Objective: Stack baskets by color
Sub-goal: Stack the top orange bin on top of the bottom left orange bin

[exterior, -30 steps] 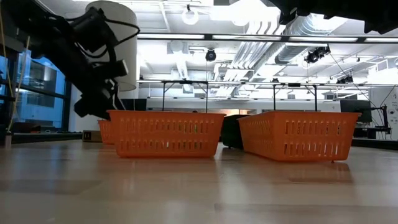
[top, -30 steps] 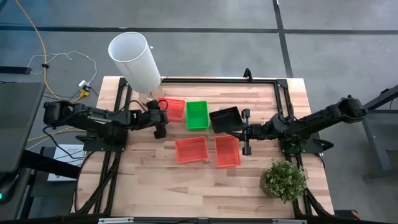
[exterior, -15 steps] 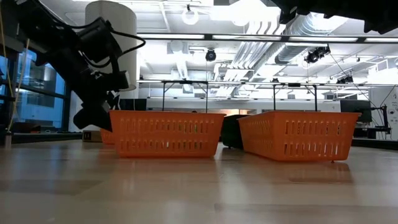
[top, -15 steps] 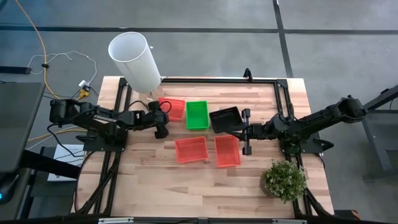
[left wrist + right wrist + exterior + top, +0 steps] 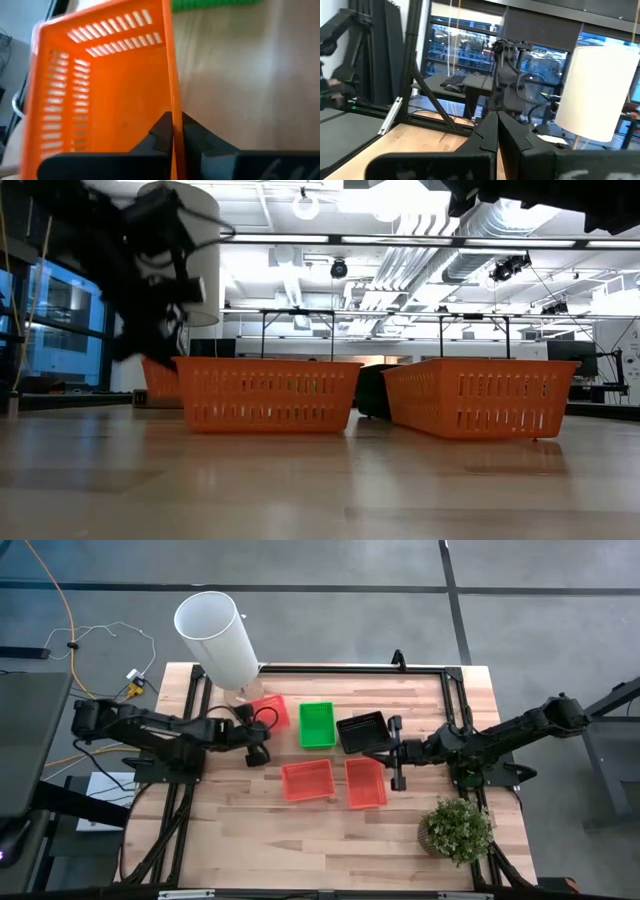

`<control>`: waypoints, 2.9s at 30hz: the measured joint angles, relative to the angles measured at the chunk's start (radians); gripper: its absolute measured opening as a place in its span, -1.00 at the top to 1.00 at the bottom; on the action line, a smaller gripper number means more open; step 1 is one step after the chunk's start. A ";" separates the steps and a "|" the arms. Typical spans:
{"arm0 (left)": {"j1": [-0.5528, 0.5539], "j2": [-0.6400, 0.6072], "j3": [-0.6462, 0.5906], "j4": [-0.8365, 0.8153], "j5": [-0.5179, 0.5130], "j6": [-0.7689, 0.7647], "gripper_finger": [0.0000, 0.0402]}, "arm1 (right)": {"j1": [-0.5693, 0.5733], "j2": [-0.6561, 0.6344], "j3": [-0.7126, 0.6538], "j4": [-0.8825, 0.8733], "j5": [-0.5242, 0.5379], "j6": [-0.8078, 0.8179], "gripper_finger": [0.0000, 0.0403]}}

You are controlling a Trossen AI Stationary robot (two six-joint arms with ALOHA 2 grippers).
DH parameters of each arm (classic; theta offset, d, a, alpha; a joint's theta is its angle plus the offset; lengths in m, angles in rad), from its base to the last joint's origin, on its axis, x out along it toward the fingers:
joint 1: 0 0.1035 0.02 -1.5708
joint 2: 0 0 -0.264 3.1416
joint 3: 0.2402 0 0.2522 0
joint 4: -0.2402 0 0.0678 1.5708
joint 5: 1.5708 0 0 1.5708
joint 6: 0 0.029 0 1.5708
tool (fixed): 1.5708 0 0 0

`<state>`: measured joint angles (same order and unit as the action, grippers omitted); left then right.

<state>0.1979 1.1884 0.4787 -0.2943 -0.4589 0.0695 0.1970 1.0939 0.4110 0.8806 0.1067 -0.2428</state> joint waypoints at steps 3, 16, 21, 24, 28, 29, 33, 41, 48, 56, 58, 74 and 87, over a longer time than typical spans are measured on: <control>-0.060 -0.053 0.093 -0.153 -0.029 -0.064 0.99 | 0.000 0.000 0.000 0.005 -0.012 0.000 1.00; -0.525 -0.146 0.406 -0.255 -0.306 -0.339 1.00 | 0.000 0.000 0.000 0.017 -0.010 0.025 1.00; -0.615 0.048 0.571 -0.261 -0.308 -0.342 1.00 | 0.000 0.000 0.000 0.030 -0.010 0.022 1.00; -0.646 0.173 0.663 -0.265 -0.300 -0.323 1.00 | 0.000 -0.001 0.000 0.041 -0.010 0.032 1.00; -0.664 0.291 0.705 -0.264 -0.285 -0.336 1.00 | 0.000 -0.001 0.000 0.044 -0.010 0.059 1.00; -0.666 0.311 0.701 -0.265 -0.280 -0.357 1.00 | 0.000 -0.001 0.000 0.044 -0.010 0.064 1.00; -0.671 0.385 0.680 -0.262 -0.285 -0.446 1.00 | 0.000 -0.001 0.000 0.035 -0.010 0.089 1.00; -0.660 0.515 0.678 -0.194 -0.321 -0.500 1.00 | 0.000 -0.002 0.000 0.027 -0.009 0.111 1.00; -0.649 0.569 0.678 -0.181 -0.312 -0.528 1.00 | 0.000 -0.001 0.000 0.019 -0.009 0.113 1.00; -0.641 0.588 0.678 -0.202 -0.246 -0.546 1.00 | 0.000 -0.001 0.000 0.012 -0.009 0.113 1.00; -0.635 0.588 0.678 -0.227 -0.232 -0.553 1.00 | 0.000 -0.001 0.000 0.011 -0.009 0.113 1.00; -0.624 0.596 0.666 -0.275 -0.177 -0.590 1.00 | 0.000 -0.001 0.000 -0.003 -0.009 0.134 1.00; -0.603 0.599 0.664 -0.216 -0.125 -0.478 0.90 | 0.000 -0.001 0.000 0.000 -0.009 0.134 1.00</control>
<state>-0.4049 1.7874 1.1431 -0.5102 -0.5836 -0.4084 0.1970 1.0927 0.4107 0.8803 0.0978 -0.1093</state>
